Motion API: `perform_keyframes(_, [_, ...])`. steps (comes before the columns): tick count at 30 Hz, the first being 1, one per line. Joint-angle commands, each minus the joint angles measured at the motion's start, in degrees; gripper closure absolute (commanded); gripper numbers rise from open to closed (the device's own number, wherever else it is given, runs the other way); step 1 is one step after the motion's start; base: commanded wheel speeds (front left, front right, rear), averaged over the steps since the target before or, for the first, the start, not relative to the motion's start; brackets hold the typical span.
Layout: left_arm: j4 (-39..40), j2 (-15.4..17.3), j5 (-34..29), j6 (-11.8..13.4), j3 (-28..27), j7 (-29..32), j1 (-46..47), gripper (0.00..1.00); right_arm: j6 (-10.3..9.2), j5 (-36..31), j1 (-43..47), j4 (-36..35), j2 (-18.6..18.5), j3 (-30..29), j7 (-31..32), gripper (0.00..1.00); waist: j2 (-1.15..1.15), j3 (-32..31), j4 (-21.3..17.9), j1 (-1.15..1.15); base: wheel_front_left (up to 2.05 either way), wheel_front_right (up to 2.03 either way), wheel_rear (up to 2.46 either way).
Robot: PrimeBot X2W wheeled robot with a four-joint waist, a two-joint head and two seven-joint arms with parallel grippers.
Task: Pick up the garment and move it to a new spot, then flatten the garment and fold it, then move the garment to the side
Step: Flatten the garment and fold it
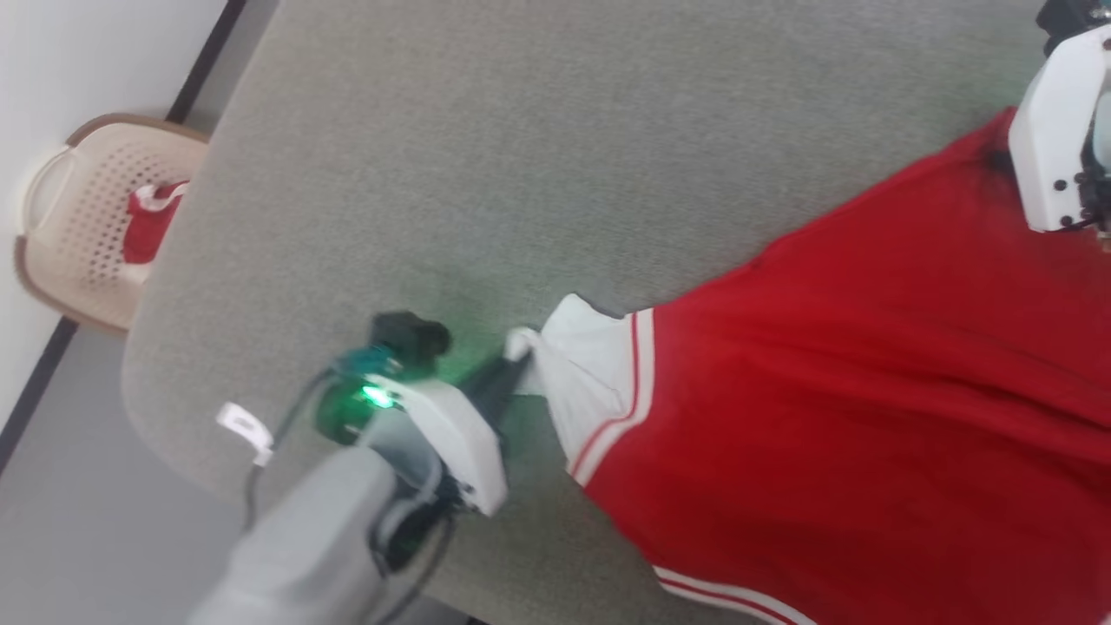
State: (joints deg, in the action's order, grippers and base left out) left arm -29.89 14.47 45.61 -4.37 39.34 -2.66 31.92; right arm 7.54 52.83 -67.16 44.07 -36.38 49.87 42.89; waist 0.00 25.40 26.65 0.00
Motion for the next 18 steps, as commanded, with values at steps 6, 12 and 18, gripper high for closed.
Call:
perform_keyframes(6, [2.4, 6.0, -1.1, 1.6, -2.4, 2.3, 4.2, 1.00, -0.10, 2.5, -1.1, -2.8, -1.6, 3.1, -4.6, 1.00, 0.00, -3.5, -5.6, 0.00, 0.00, 0.00, 0.00])
perform_keyframes(12, [6.3, 11.5, -2.0, 3.1, -4.2, 6.1, 8.1, 1.00, -0.10, 4.5, -2.7, -5.9, -2.5, 4.1, -9.1, 1.00, 0.00, -6.2, -9.9, 0.00, 0.00, 0.00, 0.00])
perform_keyframes(18, [11.3, 18.2, -2.6, 4.4, -6.2, 12.5, 13.8, 1.00, -0.09, 6.2, -4.0, -9.4, -3.7, 3.8, -13.4, 1.00, 0.00, -9.8, -15.0, 0.00, 0.00, 0.00, 0.00])
